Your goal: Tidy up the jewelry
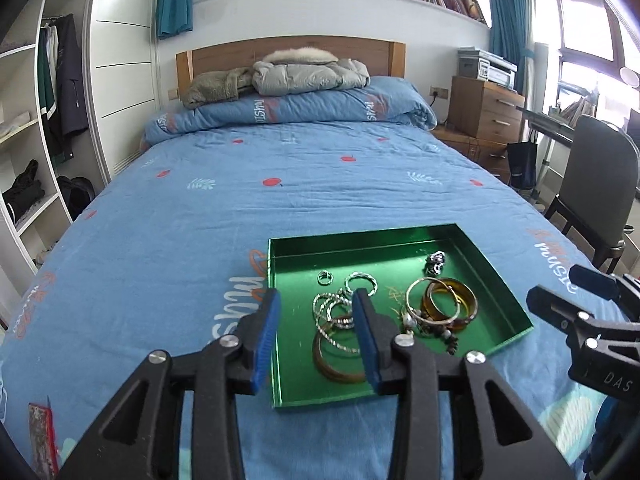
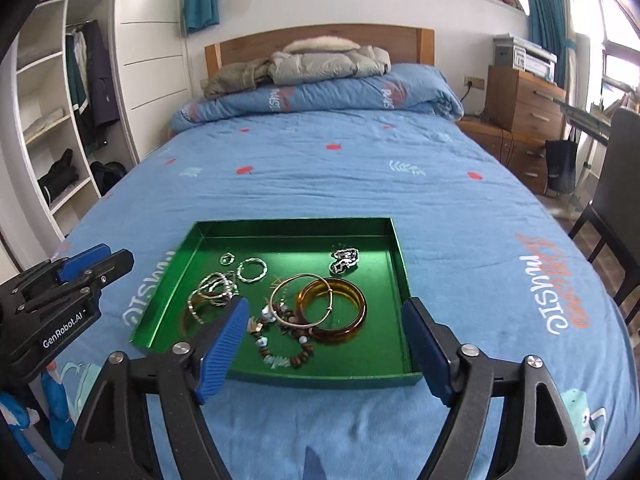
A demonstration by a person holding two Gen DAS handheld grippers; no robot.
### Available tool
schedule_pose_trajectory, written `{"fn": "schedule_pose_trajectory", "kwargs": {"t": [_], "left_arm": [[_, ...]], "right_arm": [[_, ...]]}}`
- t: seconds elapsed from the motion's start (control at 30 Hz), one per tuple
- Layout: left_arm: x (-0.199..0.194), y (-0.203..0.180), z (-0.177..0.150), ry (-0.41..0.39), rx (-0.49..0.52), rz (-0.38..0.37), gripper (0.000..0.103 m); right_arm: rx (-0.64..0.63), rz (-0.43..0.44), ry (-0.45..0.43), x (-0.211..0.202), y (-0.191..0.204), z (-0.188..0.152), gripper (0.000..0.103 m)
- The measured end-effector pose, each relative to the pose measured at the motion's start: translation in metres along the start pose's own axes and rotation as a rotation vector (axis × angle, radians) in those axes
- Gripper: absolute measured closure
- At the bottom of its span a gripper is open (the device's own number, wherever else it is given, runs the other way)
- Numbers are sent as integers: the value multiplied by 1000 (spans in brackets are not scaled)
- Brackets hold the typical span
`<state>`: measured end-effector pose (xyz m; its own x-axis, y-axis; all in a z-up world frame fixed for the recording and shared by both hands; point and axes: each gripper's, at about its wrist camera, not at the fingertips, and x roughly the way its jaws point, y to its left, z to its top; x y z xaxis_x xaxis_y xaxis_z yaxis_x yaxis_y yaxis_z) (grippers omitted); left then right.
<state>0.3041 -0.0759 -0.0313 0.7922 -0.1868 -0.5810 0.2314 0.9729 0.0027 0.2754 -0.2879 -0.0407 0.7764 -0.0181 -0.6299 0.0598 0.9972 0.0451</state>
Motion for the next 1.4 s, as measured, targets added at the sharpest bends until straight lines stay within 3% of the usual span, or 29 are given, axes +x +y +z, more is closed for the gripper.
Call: {"fn": "schedule_pose_trajectory", "kwargs": {"t": [0.3,0.87,1.4], "left_arm": [[-75,6,-34,-44,5,18,64],[-214,6,-92,-120,23,71,59],[-271,-6,-114,-178,6,88,52]], "right_arm": [[-41,-1,-85,-70,17,-25,13],[-88,-2,-152,-189,38,-95,3],[-51,-6,-186,-239,17,-133,3]]}}
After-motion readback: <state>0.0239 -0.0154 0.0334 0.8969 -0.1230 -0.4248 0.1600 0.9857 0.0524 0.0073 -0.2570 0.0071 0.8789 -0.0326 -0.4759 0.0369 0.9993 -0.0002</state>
